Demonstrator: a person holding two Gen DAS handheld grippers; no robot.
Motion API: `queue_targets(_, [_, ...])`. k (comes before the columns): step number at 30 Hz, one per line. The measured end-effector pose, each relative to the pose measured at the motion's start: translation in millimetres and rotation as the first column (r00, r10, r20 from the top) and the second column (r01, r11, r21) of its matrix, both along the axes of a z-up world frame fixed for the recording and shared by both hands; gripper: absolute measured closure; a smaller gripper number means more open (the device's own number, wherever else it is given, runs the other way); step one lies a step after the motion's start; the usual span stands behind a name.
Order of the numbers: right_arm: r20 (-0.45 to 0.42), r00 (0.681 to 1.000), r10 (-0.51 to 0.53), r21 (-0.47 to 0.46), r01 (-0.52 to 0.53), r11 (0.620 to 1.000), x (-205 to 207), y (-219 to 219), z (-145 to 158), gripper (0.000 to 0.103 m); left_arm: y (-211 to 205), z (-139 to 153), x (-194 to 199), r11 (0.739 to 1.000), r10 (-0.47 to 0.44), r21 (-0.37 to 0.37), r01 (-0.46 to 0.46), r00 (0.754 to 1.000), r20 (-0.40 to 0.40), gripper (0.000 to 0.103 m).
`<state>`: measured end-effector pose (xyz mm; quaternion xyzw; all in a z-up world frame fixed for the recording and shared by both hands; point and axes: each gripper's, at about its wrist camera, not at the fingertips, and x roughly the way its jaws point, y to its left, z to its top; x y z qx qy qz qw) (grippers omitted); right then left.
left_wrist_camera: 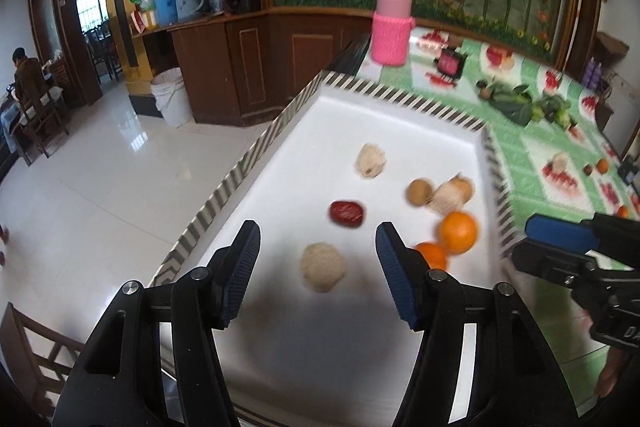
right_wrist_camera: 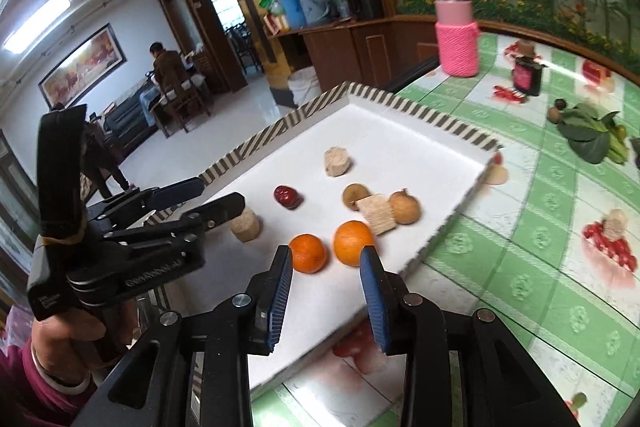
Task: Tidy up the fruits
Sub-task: 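Withdraw both open tools from the tray back over the table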
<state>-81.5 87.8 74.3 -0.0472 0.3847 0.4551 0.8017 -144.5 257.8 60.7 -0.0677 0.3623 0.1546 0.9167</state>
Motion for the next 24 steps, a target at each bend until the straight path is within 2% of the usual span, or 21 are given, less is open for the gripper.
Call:
queue_targets(3, [0.009,0.999,-0.038,0.020,0.038,0.999,-0.5,-17.6,6.8,0.069,-13.7,11.0,0.1,1.000,-0.025,-0.010,0.025,0.999,0.031,0.042])
queue_targets(6, [0.016,0.997,-0.072,0.018,0.072,0.997,-1.9,-34.6,9.1,0.069,-34.0,18.6,1.6,0.998,-0.065,-0.004,0.066,0.996,0.059,0.035])
queue_targets(14, [0.040,0.982,-0.187,-0.012,0.187,0.982,-4.5,-86.2,6.4,0.069,-97.1,21.5,20.8,0.984,-0.179,0.005,0.179,0.981,0.075,0.035])
queue_targets(24, [0.031,0.940,-0.339,-0.022,0.340,0.940,1.3,-165.9,-0.9,0.069,-181.2,16.4,42.6,0.933,-0.358,-0.004,0.359,0.932,0.049,0.035])
